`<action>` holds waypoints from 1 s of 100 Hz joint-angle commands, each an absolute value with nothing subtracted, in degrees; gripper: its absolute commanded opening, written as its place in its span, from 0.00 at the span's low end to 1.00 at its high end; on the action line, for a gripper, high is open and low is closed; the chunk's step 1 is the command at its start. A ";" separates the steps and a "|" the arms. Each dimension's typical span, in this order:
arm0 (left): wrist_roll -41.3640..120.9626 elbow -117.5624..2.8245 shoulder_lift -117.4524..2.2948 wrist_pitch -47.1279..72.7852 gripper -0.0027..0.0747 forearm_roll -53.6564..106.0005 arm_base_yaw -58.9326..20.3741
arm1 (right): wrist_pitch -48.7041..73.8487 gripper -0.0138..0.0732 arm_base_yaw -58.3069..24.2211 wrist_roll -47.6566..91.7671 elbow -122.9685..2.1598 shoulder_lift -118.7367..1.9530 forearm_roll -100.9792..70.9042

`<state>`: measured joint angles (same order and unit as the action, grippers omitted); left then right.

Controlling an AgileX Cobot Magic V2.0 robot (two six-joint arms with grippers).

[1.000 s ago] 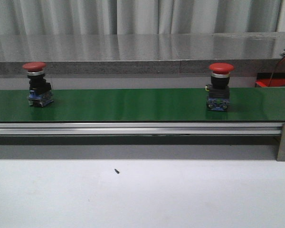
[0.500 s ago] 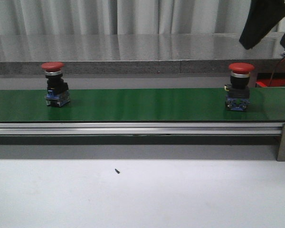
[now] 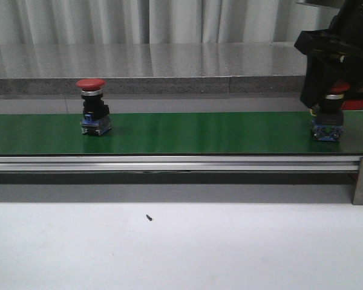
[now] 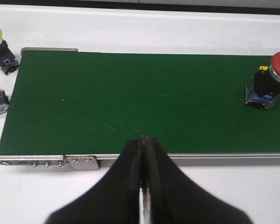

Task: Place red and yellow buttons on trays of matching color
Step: 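Grasp the leading red button at the belt's end with the right gripper, then lower the held red button onto the red tray and open right gripper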

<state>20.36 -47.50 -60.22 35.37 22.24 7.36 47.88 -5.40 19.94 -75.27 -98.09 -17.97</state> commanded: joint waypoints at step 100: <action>20.61 -49.09 -59.24 34.26 0.01 23.80 6.97 | 54.57 0.40 13.39 18.84 -127.24 -126.65 -17.66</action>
